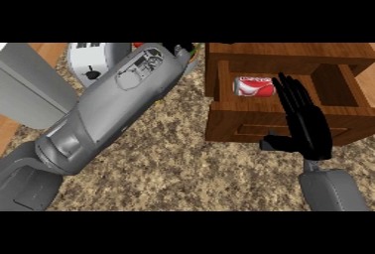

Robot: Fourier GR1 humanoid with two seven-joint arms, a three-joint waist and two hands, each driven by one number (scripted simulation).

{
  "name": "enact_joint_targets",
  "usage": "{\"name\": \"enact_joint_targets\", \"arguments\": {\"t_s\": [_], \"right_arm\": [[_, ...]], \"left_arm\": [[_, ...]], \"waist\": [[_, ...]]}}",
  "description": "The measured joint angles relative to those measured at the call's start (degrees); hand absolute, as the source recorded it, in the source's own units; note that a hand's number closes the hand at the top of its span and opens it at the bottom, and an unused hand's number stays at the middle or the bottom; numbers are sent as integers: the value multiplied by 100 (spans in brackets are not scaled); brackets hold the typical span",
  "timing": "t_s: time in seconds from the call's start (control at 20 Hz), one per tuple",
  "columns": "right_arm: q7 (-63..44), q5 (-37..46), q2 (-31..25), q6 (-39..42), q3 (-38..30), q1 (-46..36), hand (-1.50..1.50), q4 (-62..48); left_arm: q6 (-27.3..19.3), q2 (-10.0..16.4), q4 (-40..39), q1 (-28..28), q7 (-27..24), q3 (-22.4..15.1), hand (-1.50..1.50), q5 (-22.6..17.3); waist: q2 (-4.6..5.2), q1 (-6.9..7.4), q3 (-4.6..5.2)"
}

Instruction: Pick up the can, place it into the drawer and close the drawer

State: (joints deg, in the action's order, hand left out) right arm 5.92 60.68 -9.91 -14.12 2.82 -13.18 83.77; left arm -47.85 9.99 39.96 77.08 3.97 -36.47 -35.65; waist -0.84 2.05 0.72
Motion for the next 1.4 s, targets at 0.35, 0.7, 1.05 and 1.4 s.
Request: {"name": "enact_joint_targets", "arguments": {"t_s": [0.35,0.7,1.05,1.4], "right_arm": [[45,417,23,-607,-259,-802,-150,-1259],[42,791,9,-1376,-571,-1568,-150,-2502],[141,852,-45,-2124,-986,-2493,-150,-3874],[28,932,-61,-2536,-1296,-3527,-150,-5197]], "left_arm": [[110,625,799,-349,478,-23,-150,137],[218,1104,1505,-753,809,-28,-150,212],[261,1484,2172,-1262,977,-29,-150,321],[262,1731,2721,-1759,1079,-16,-150,461]], "waist": [[-30,51,40],[-21,135,51],[42,190,17],[129,211,-43]]}}
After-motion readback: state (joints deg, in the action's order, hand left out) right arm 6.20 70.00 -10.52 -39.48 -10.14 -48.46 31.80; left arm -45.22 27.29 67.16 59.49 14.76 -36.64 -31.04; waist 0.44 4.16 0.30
